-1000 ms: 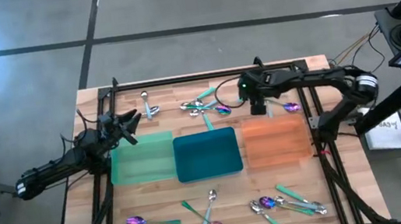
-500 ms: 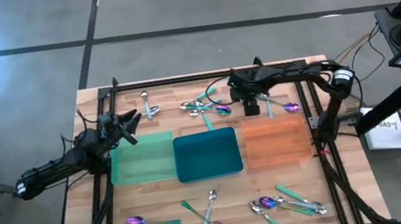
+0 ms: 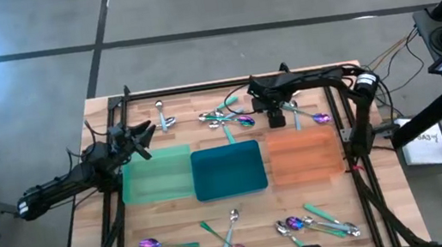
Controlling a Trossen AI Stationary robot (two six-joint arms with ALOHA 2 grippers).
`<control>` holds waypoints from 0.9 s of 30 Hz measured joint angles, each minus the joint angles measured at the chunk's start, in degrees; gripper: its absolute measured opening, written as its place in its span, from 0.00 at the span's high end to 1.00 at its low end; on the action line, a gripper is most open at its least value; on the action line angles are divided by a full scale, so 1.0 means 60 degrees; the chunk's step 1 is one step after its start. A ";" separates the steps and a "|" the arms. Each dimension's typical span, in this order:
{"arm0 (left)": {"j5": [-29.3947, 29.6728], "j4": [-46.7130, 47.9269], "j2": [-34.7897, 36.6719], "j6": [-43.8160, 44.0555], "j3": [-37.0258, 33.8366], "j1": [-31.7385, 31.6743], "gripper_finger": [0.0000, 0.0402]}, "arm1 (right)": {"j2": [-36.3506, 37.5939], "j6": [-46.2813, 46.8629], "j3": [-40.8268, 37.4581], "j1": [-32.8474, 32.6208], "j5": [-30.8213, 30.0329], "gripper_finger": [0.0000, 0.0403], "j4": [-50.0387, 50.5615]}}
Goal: Sort silverware by color (type)
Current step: Put the green spoon into the orange bin
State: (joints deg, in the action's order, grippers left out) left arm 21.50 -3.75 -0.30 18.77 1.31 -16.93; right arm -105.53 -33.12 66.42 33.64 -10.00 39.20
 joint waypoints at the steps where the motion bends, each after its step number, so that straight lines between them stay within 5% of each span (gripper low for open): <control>1: 0.0000 0.0000 0.0003 0.0002 0.0000 0.0002 0.65 | -0.0070 0.0061 0.0046 -0.0002 0.0011 0.63 0.0070; 8: 0.0000 -0.0002 0.0001 0.0000 -0.0002 0.0001 0.65 | -0.0063 0.0868 0.0281 0.0000 0.0058 0.86 0.0305; 19: 0.0000 0.0000 0.0001 0.0002 0.0000 0.0003 0.65 | 0.1150 0.1860 0.1399 -0.0002 -0.0219 0.95 0.0790; 27: 0.0000 0.0000 0.0003 0.0000 0.0000 0.0000 0.65 | 0.2586 0.3277 0.1386 -0.0563 0.0739 0.97 0.1701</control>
State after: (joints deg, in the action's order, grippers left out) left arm 21.50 -3.75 -0.27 18.78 1.31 -16.93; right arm -90.02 -13.45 74.74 30.26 -5.56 49.40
